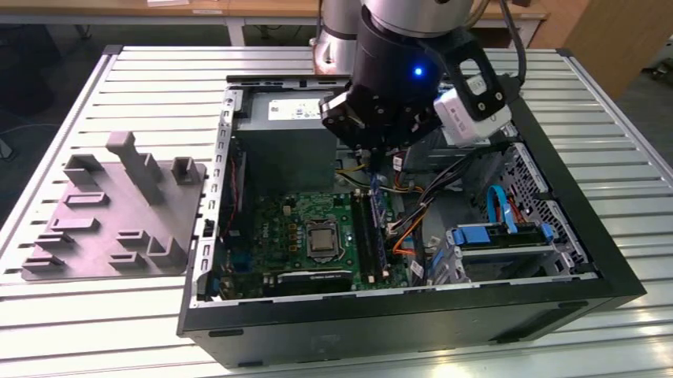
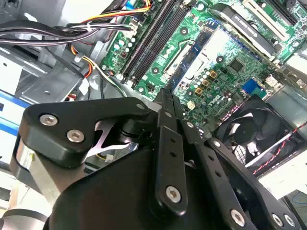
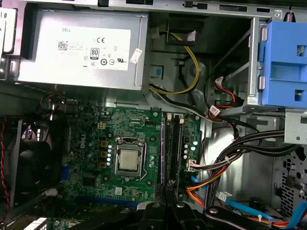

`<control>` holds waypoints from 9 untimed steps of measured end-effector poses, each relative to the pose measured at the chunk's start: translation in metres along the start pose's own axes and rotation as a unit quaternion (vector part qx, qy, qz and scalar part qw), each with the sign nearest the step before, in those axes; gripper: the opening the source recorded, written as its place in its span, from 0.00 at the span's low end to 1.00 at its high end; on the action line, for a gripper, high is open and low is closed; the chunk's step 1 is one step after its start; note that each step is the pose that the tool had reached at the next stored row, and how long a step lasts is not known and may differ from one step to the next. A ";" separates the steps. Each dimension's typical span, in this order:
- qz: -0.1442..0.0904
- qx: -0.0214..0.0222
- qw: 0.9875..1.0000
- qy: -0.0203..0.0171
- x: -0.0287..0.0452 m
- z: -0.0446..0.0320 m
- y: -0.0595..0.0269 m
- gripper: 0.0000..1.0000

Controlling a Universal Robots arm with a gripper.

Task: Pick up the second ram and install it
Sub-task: 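Insert the second ram into the second slot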

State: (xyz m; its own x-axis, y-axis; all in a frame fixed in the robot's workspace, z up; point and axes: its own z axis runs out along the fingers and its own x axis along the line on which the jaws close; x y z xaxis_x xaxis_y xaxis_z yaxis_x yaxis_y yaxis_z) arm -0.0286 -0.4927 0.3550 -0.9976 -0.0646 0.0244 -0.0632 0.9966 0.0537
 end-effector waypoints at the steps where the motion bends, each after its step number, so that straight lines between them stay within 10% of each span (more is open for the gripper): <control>1: 0.000 0.000 1.000 0.000 0.0000 0.0013 -0.0002 0.11; 9: 0.000 0.000 1.000 0.003 -0.0001 0.0082 -0.0016 0.11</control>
State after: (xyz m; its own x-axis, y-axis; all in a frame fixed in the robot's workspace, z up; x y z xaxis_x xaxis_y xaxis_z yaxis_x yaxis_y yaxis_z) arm -0.0286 -0.4938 0.3468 -0.9974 -0.0645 0.0309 -0.0628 0.9966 0.0538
